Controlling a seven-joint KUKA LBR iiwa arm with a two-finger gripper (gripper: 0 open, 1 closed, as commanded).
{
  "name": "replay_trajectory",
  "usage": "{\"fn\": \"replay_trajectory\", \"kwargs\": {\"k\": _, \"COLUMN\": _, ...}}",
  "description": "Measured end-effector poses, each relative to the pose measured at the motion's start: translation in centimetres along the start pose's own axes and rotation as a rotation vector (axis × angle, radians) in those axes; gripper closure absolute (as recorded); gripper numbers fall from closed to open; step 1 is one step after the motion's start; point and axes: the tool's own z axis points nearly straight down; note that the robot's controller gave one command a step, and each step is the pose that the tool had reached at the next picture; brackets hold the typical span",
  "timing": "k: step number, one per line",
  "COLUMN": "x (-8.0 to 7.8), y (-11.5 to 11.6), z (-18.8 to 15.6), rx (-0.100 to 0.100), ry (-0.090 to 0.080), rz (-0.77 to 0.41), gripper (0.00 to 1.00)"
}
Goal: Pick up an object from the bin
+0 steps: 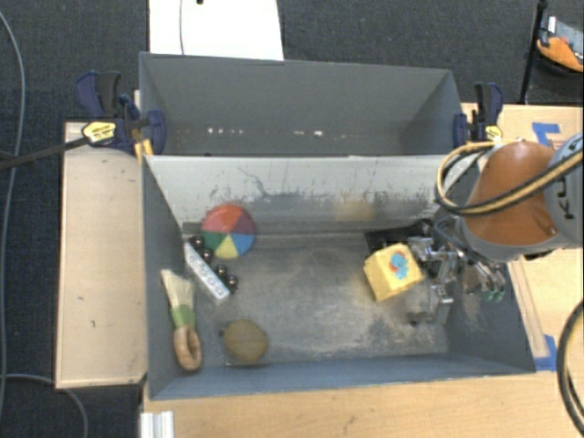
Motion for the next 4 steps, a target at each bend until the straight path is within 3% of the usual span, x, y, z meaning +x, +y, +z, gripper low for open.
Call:
{"fn": "replay_trajectory", "kwargs": {"k": 1, "x": -2.3, "y": 2.4, "z": 1.1, "rx": 0.0, "ry": 0.001, "rz": -0.095, "gripper": 0.0}}
{"fn": "replay_trajectory", "kwargs": {"k": 2, "x": -3.5, "y": 5.8, "z": 0.9, "rx": 0.001, "ry": -0.004, "rz": -0.141, "gripper": 0.0}}
{"fn": "replay_trajectory", "kwargs": {"k": 3, "x": -4.6, "y": 9.3, "z": 0.6, "rx": 0.004, "ry": -0.013, "rz": -0.35, "gripper": 1.0}}
{"fn": "replay_trajectory", "kwargs": {"k": 4, "x": -4.6, "y": 9.3, "z": 0.6, "rx": 0.005, "ry": -0.013, "rz": -0.352, "gripper": 1.0}}
